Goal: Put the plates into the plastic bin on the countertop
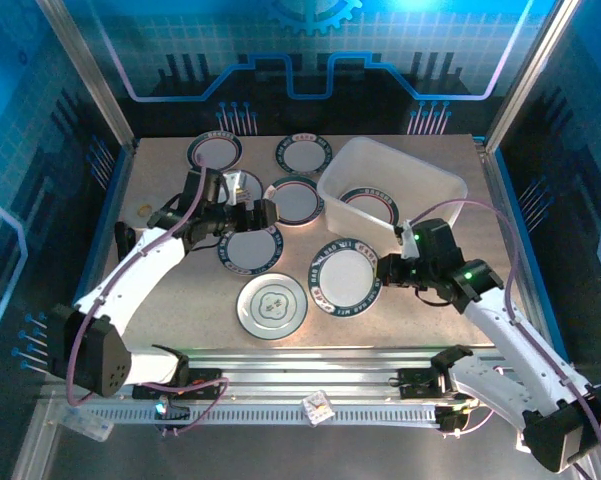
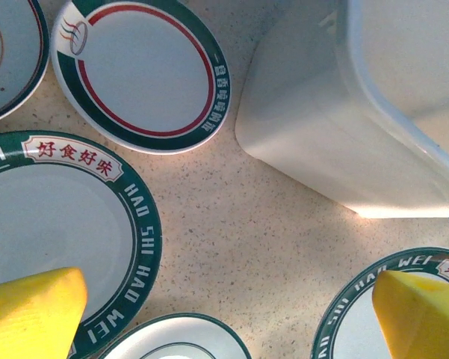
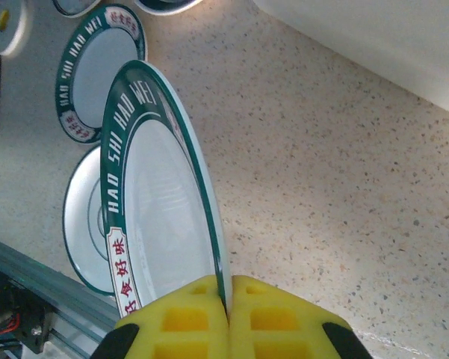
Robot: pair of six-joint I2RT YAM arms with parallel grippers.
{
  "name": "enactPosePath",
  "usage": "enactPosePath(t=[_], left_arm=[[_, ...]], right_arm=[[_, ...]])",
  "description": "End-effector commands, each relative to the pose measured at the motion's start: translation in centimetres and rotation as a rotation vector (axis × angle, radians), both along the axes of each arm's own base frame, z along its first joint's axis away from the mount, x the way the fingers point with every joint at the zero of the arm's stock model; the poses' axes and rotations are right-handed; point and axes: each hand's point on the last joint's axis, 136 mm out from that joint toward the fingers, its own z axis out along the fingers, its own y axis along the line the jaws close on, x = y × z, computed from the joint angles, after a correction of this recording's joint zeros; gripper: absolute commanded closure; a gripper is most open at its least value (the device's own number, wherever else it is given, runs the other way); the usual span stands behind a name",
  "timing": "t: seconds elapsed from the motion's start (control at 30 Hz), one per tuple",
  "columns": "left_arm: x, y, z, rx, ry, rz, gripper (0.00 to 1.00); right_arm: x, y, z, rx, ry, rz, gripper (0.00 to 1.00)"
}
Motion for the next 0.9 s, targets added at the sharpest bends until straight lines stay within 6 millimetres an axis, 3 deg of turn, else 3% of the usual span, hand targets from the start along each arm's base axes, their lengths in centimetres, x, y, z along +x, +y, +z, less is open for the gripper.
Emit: enactPosePath(t=[0.0, 0.33, 0.5, 0.67, 0.77, 0.87], left_arm=[[0.4, 1.2, 1.7, -0.001, -0.050, 0.038, 0.01], [1.2, 3.0, 1.4, -0.048, -0.023, 0.081, 0.01], [1.6, 3.0, 1.1, -0.060, -0.007, 0.075, 0.01], [2.2, 2.7, 0.7, -0.068, 0.008, 0.069, 0.01], [2.5, 2.5, 0.4, -0.072, 0.021, 0.065, 0.01], [2.9, 2.4, 0.1, -0.073, 0.034, 0.065, 0.01]], right_arm=[[0.1, 1.4, 2.7, 0.061, -0.036, 0.027, 0.97], [3.0, 3.4, 9.0, 0.108, -0.157, 0.060, 0.98], [6.8, 3.6, 13.0, 0.149, -0.237, 0.004, 0.99], [12.1, 1.1, 16.0, 0.247, -0.282, -0.138, 0.99], [14.9, -1.8, 16.0, 0.274, -0.277, -0.243, 0.99], [16.8, -4.1, 14.6, 0.263, -0.241, -0.305, 0.99]])
